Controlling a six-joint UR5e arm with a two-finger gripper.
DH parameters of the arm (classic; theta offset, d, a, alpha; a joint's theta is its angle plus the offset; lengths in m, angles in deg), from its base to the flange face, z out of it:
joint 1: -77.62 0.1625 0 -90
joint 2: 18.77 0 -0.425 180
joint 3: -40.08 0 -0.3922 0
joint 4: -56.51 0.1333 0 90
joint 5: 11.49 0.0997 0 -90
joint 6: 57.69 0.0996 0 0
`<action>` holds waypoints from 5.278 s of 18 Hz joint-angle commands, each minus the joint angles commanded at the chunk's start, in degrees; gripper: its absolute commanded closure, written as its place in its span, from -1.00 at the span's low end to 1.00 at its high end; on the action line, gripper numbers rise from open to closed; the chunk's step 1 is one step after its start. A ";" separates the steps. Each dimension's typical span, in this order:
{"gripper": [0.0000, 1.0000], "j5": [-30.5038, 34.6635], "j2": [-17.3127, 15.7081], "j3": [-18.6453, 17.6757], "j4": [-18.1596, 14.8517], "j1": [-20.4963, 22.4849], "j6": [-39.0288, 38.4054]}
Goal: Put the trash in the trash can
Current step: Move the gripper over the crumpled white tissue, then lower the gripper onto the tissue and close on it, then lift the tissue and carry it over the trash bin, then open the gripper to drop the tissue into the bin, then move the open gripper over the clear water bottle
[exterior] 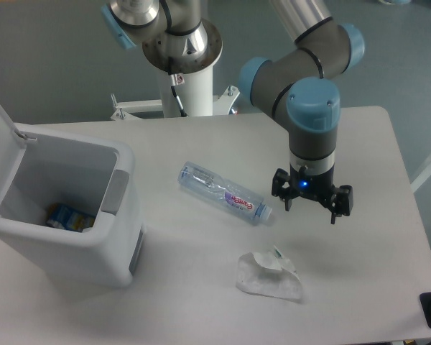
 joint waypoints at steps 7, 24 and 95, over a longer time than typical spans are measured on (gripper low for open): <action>-1.00 0.44 4.57 1.57 0.80 -3.26 -11.79; 0.57 3.25 12.84 6.76 0.63 -8.62 -22.17; -1.00 -21.28 -18.20 -8.88 -0.08 1.66 -42.81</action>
